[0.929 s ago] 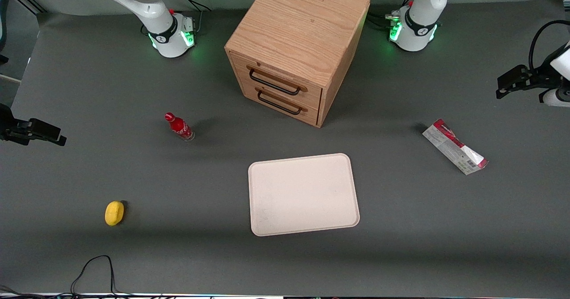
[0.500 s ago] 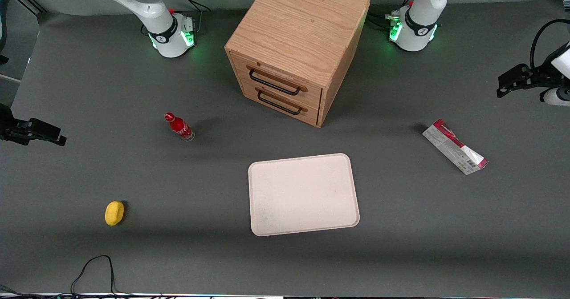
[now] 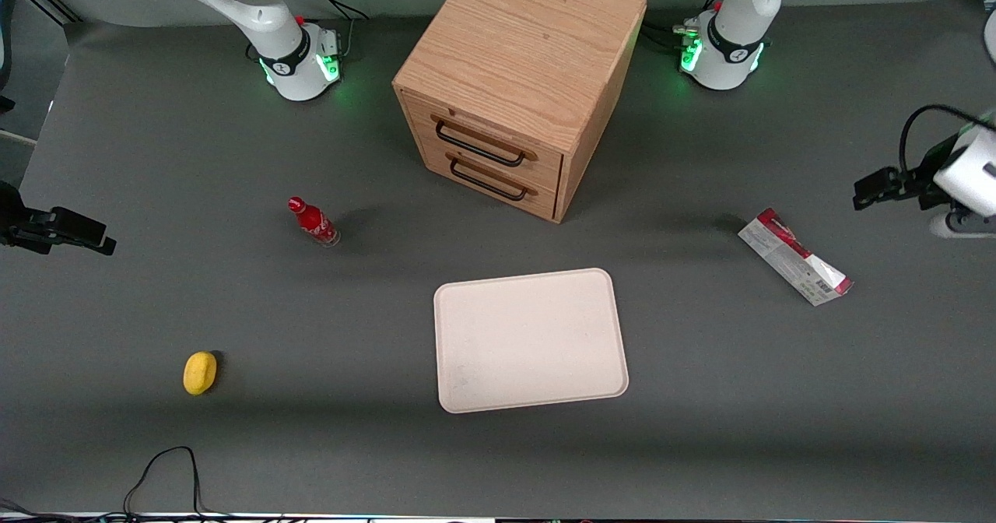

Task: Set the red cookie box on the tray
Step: 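Move the left gripper down over the red-and-white cookie box, then close the left gripper on the box end and lift it upright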

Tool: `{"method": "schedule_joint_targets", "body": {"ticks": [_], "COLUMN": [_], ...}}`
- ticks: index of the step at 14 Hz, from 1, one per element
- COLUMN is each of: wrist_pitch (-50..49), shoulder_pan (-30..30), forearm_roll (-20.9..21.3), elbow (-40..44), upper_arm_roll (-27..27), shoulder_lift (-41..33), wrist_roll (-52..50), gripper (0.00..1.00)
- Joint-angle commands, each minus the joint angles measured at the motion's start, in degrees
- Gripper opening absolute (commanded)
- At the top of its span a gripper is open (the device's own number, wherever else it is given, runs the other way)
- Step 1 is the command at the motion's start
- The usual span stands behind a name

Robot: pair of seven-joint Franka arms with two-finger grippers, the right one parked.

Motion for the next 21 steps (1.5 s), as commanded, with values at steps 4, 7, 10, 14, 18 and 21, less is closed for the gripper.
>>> {"method": "schedule_joint_targets", "body": {"ticks": [4, 7, 10, 14, 18, 21], "wrist_pitch": [15.7, 23.0, 30.1, 30.1, 27.4, 26.8], "shoulder_pan": [-0.5, -0.8, -0.8, -0.9, -0.8, -0.8], "forearm_roll": [0.5, 0.4, -0.3, -6.0, -8.4, -8.4], "elbow": [-8.9, -10.4, -12.7, -13.7, -14.1, -14.1], "upper_arm_roll": [1.0, 2.3, 3.3, 3.6, 3.6, 3.6], "shoulder_lift": [5.3, 10.7, 15.2, 19.2, 19.3, 19.4], "wrist_roll": [-24.2, -31.2, -31.8, -33.9, -33.6, -33.1], "gripper": [0.96, 0.96, 0.97, 0.96, 0.59, 0.0]}}
